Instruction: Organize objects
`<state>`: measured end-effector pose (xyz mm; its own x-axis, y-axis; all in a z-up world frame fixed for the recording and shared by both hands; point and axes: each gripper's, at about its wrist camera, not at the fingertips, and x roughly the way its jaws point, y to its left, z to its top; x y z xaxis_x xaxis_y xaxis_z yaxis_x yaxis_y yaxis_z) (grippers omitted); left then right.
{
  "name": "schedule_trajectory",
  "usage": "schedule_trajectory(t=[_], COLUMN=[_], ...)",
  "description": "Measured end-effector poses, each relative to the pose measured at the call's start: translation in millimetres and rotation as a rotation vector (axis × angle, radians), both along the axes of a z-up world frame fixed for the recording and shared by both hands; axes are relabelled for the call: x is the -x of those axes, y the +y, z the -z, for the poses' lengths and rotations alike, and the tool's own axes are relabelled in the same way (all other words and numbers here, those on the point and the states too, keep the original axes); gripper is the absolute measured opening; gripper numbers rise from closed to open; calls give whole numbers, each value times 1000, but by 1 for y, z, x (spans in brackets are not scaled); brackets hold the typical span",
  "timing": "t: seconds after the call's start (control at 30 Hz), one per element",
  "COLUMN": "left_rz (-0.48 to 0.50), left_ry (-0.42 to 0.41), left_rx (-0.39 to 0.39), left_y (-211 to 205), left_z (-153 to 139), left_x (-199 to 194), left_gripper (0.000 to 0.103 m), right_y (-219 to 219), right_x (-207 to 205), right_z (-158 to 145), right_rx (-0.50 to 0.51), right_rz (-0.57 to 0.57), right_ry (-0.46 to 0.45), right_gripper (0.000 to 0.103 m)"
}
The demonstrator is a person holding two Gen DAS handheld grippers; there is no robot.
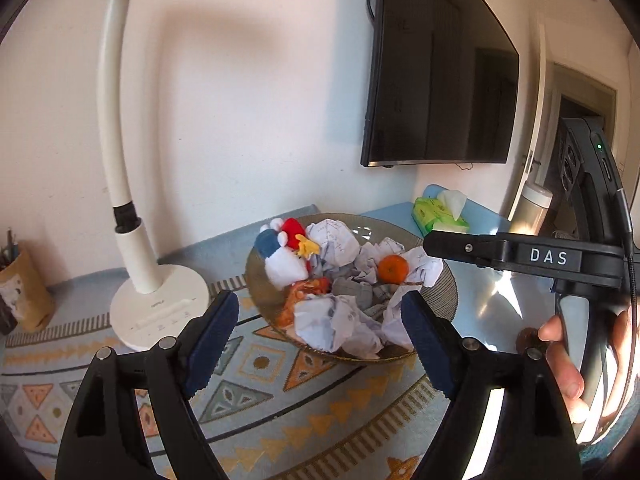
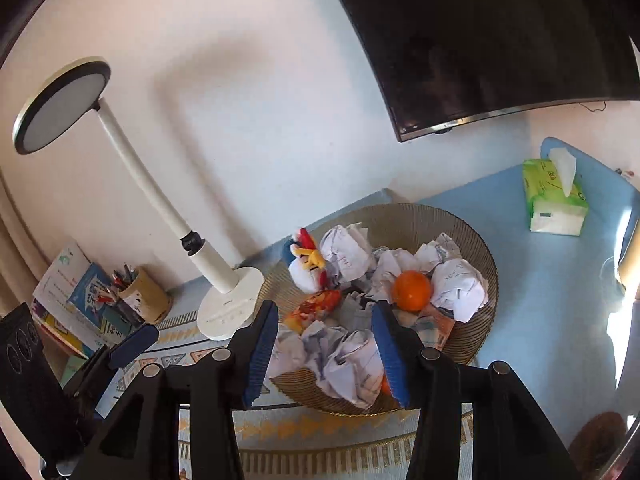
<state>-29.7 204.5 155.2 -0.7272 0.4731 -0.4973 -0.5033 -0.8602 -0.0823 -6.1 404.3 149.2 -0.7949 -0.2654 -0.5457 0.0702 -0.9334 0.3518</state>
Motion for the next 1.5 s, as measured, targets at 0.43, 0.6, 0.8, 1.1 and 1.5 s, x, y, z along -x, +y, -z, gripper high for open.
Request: schedule_trajectory(t=[0.43, 0.6, 0.8, 1.1, 1.5], left_rz=[-386, -461, -500, -525, -527], left_ry=[-78, -178, -229, -305, -362], left_rx=[59, 51, 37, 100, 156], left_y=[-163, -183, -186, -181, -176], left_z=[40, 96, 117, 129, 138], left_x=[-63, -49, -43, -33, -25], left_gripper=[102, 102, 102, 102, 102], right_y=[-150, -155, -161, -164, -162], right_x=[-24, -4, 4, 4, 2], right_z=[90, 136, 156, 158, 158], right_rx=[-226, -266, -351, -367, -344], right_rz=[-127, -113, -97, -110, -124], right_ry=[-101, -196, -236, -236, -232], right_gripper=[57, 57, 57, 57, 60])
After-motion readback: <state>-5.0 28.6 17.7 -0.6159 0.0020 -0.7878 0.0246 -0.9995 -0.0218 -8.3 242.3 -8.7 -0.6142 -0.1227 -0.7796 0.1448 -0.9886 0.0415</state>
